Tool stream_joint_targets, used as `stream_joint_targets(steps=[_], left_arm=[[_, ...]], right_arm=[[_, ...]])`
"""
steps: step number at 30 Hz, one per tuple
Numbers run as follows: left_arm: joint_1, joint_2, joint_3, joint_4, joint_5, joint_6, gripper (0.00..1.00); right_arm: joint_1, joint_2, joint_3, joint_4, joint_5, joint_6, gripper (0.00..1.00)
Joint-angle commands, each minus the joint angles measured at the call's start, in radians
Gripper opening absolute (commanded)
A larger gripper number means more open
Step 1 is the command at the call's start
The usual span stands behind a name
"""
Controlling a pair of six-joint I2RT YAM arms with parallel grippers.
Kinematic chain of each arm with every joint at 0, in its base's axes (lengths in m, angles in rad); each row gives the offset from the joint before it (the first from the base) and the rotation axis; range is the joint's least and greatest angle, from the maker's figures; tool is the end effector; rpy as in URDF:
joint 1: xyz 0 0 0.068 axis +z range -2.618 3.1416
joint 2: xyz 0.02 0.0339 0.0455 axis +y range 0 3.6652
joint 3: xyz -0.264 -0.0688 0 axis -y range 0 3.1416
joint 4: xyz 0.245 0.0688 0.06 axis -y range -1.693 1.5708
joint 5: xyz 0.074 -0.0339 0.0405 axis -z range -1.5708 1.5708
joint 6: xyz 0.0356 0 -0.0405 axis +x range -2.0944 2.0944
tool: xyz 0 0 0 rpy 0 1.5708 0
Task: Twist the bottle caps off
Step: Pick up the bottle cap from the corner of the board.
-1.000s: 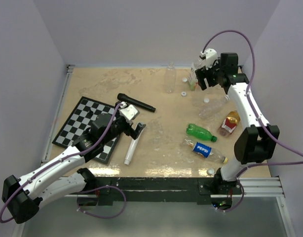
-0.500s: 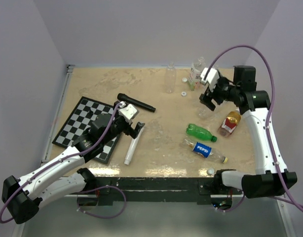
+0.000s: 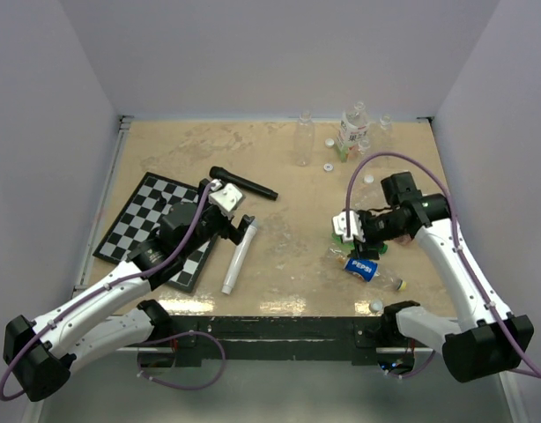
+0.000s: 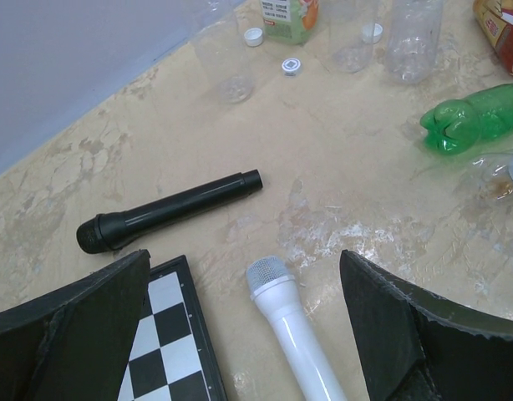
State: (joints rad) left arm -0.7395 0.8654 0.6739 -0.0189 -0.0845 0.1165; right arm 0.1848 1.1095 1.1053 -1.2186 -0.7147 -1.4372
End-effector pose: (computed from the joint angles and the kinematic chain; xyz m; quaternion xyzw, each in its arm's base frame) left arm 0.1556 -0.1378 0.3039 0.2982 0.7177 -0.1613 0.6082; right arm 0.1748 0.0564 0.3140 -0.7106 0.5916 0.1841 0.3333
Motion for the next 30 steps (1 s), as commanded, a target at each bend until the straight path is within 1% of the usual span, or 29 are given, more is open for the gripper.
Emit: stream_joint_targets(steps=[1, 4, 7, 9, 11, 15, 17, 19, 21, 23, 24, 25, 26, 27, 28, 29, 30], left_arm=[[0.008, 0.001, 0.009, 0.023, -0.014, 0.012, 1.0], [0.008, 0.003, 0.009, 0.023, -0.014, 0.014, 1.0], [0.009, 0.006, 0.009, 0.024, -0.011, 0.014, 1.0], [0.009, 0.007, 0.009, 0.023, -0.008, 0.014, 1.0], [0.009, 0.012, 0.009, 0.023, 0.0, 0.015, 1.0], [0.009, 0.015, 0.01, 0.022, 0.025, 0.017, 1.0], [0.009, 0.015, 0.009, 0.023, 0.046, 0.015, 1.0], [0.009, 0.021, 0.007, 0.023, 0.057, 0.015, 1.0], [0.009, 0.029, 0.01, 0.022, 0.077, 0.018, 1.0], [0.009, 0.035, 0.01, 0.022, 0.171, 0.022, 1.0], [0.009, 0.035, 0.009, 0.027, 0.23, 0.02, 1.0], [0.009, 0.038, 0.004, 0.042, 0.306, 0.017, 1.0], [0.009, 0.043, 0.0, 0.057, 0.38, -0.001, 0.99], [0.009, 0.049, -0.005, 0.082, 0.437, -0.033, 0.98], [0.009, 0.061, -0.008, 0.111, 0.495, -0.085, 0.97], [0.009, 0.078, -0.013, 0.149, 0.55, -0.197, 0.95], [0.006, 0.101, -0.028, 0.207, 0.61, -0.301, 0.91]], right_arm=[[0.114, -0.04, -0.077, -0.041, 0.044, -0.048, 0.65], [0.137, -0.082, -0.119, -0.041, 0.086, -0.032, 0.6], [0.142, -0.118, -0.159, -0.041, 0.162, -0.042, 0.57], [0.143, -0.137, -0.186, -0.041, 0.202, -0.039, 0.51], [0.143, -0.138, -0.185, -0.044, 0.222, -0.032, 0.43], [0.145, -0.122, -0.217, -0.042, 0.273, -0.068, 0.37], [0.145, -0.105, -0.246, -0.042, 0.291, -0.081, 0.32], [0.145, -0.089, -0.255, -0.042, 0.307, -0.1, 0.3], [0.146, -0.071, -0.257, -0.041, 0.314, -0.13, 0.3], [0.145, -0.045, -0.217, -0.042, 0.252, -0.115, 0.29], [0.145, -0.025, -0.173, -0.027, 0.215, -0.073, 0.27], [0.145, -0.002, -0.127, 0.0, 0.184, 0.004, 0.27], [0.143, 0.016, -0.072, 0.074, 0.169, 0.149, 0.27], [0.143, 0.03, -0.02, 0.184, 0.185, 0.313, 0.27], [0.142, 0.047, 0.019, 0.286, 0.222, 0.504, 0.29], [0.13, 0.067, 0.065, 0.362, 0.245, 0.609, 0.31], [0.095, 0.088, 0.102, 0.407, 0.221, 0.689, 0.32]])
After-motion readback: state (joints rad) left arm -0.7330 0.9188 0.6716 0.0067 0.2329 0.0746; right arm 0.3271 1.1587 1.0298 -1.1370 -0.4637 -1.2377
